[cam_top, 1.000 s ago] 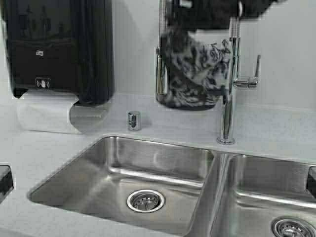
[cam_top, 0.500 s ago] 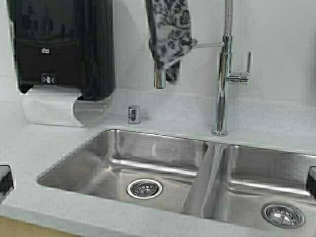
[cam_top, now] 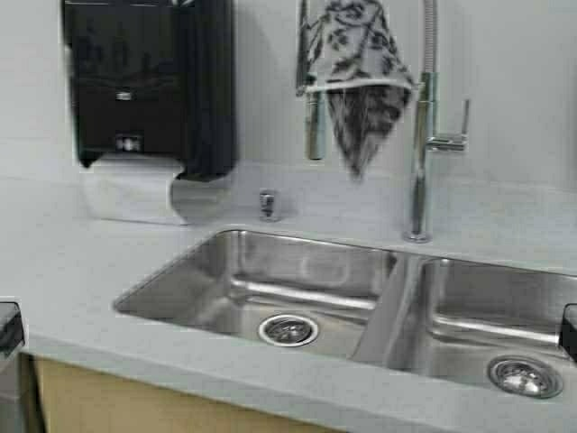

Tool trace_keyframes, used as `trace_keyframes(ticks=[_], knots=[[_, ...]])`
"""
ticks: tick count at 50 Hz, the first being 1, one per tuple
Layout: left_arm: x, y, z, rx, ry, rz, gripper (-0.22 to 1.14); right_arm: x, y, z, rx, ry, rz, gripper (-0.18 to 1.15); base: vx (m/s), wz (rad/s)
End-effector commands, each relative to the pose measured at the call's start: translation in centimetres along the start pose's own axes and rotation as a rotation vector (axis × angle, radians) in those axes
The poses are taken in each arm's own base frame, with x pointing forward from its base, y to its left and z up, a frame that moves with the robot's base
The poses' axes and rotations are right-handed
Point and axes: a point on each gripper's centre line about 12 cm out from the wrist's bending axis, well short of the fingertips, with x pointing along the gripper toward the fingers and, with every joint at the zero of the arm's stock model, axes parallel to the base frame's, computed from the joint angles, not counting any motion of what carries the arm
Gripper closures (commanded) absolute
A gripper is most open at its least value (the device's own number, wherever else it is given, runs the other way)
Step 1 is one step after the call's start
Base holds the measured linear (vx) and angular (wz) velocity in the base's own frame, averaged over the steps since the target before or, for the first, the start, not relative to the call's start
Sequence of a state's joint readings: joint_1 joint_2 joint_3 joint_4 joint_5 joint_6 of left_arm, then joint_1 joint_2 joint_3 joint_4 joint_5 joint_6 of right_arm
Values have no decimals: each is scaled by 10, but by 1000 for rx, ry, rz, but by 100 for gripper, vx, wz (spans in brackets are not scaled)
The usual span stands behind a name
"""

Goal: Get the cloth and wipe up the spill under the wine glass

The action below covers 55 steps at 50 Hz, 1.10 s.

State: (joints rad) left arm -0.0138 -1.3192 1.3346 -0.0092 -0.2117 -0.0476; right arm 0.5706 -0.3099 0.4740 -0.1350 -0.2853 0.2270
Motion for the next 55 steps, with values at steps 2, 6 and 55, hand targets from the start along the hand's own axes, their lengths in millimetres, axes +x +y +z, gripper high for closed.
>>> trace_keyframes(ticks=[2,6,55], knots=[[2,0,3,-15,-6,2,89,-12,6,18,-3,-33,14,91,-13,20],[2,0,4,-17,-9,2,89,-15,7,12,-3,-20,14,91,-13,22],[4,0,4,-26,-16,3,89,-55,-33,-65,-16,48,-78,91,-13,48]])
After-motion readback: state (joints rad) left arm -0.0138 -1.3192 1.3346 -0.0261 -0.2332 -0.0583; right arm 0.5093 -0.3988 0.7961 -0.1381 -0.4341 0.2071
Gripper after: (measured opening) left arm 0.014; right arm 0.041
